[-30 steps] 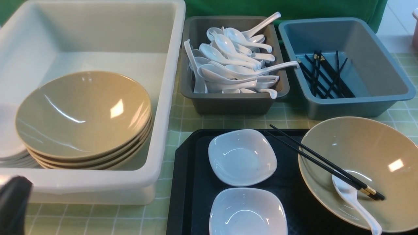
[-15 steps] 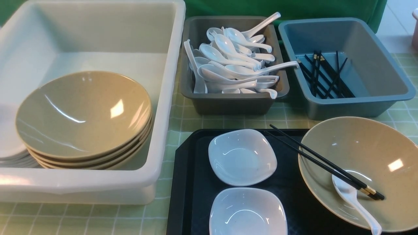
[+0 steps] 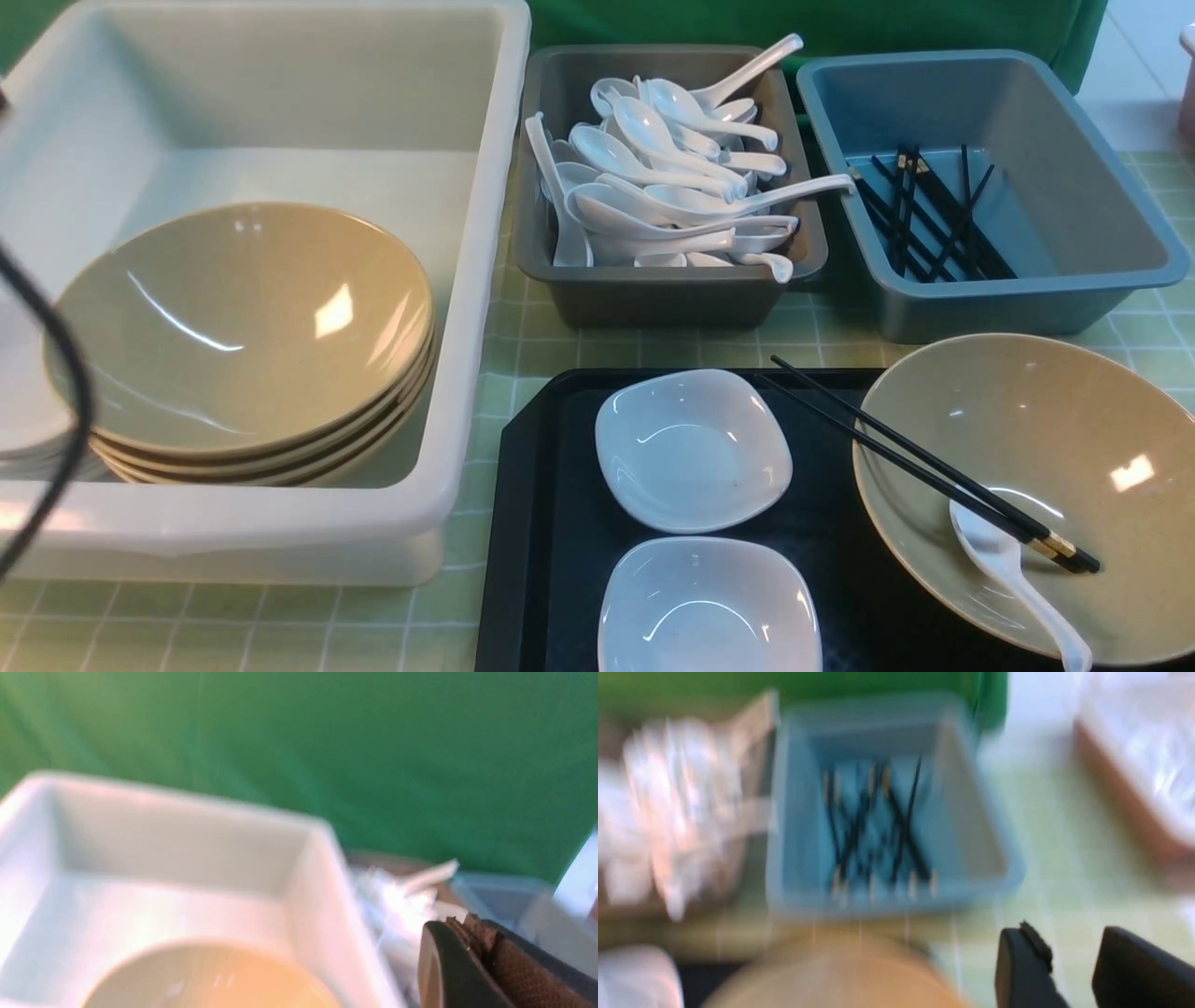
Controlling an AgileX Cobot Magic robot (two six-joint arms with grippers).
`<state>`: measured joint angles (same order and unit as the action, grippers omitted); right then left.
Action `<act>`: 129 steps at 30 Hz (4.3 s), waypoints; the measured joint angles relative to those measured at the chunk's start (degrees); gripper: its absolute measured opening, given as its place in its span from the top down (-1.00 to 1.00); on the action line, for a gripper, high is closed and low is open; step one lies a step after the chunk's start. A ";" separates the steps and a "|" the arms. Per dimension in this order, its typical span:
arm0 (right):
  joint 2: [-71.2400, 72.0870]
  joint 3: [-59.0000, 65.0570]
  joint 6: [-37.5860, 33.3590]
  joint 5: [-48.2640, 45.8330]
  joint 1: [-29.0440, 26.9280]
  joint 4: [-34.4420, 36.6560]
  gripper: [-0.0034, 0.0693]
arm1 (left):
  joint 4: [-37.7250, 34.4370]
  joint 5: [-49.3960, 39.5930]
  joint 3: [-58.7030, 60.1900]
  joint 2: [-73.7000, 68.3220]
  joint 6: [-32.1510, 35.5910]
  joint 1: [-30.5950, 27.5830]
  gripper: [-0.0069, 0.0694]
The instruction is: On green table put chopsticks spoon bowls plates into blue grey white boxes.
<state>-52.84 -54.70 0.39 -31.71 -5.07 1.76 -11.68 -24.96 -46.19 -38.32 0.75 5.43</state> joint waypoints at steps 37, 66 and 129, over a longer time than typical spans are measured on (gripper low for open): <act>-38.60 -1.11 -56.02 -3.00 18.94 15.59 0.72 | -49.05 -16.35 -0.23 -20.48 52.58 14.53 0.82; -60.42 -58.96 -29.25 -25.86 3.32 25.80 0.72 | -71.98 -20.46 -1.50 -31.03 82.28 14.53 0.82; -37.82 0.65 -6.47 -17.91 14.81 8.77 -0.36 | -23.59 -14.65 -9.84 -18.74 43.20 25.98 0.82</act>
<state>-90.66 -54.05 -6.07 -49.62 9.74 10.52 -35.27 -39.60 -56.03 -57.06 43.95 31.41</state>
